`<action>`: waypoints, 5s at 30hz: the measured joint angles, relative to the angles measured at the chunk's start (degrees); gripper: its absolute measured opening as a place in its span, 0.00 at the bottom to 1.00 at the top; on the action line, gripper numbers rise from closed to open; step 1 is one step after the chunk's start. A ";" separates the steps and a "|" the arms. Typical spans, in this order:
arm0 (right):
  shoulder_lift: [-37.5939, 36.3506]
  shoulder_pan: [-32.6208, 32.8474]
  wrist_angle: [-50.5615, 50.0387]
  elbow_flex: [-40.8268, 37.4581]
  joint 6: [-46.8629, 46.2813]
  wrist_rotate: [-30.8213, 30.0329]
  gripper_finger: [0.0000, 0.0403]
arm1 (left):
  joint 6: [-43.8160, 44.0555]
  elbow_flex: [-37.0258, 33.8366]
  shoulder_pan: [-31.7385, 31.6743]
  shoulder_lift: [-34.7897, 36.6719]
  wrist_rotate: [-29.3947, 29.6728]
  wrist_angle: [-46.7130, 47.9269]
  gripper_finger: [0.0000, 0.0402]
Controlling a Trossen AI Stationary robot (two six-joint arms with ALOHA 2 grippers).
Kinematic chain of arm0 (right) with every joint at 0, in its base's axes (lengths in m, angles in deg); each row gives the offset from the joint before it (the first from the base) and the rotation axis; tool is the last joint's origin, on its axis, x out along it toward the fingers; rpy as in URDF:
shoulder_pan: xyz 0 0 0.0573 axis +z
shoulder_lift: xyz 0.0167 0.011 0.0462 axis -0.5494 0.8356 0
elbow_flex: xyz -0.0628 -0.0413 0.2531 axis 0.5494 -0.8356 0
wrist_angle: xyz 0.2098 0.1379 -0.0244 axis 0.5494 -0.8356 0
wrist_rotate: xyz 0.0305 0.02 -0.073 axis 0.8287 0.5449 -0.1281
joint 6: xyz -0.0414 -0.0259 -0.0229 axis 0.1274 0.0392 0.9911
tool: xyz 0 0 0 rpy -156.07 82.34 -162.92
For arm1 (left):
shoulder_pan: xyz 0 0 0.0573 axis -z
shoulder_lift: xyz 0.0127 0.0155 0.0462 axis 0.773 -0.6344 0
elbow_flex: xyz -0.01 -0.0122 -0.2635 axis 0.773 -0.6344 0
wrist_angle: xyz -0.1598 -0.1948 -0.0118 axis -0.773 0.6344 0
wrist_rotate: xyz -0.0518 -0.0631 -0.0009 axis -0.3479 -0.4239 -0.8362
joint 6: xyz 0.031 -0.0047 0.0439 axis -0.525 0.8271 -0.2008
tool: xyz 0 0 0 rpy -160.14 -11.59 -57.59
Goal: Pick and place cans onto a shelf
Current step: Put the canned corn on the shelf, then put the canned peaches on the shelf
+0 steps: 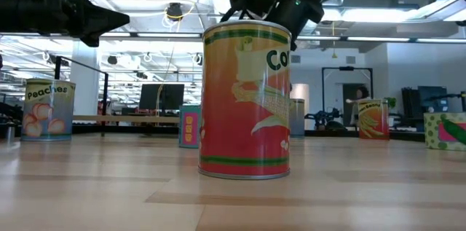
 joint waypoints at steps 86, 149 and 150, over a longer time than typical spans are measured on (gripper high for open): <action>32.35 -20.38 -7.15 60.85 36.59 0.36 0.02 | 0.24 -0.50 0.02 0.01 0.29 4.54 0.00; 26.09 -12.86 -22.83 60.94 44.96 -4.16 0.12 | 0.63 -0.55 0.01 0.01 0.23 7.01 0.00; 24.99 -12.23 -24.07 60.86 46.21 -5.80 0.06 | 0.58 -0.55 0.00 -0.01 0.23 7.15 0.00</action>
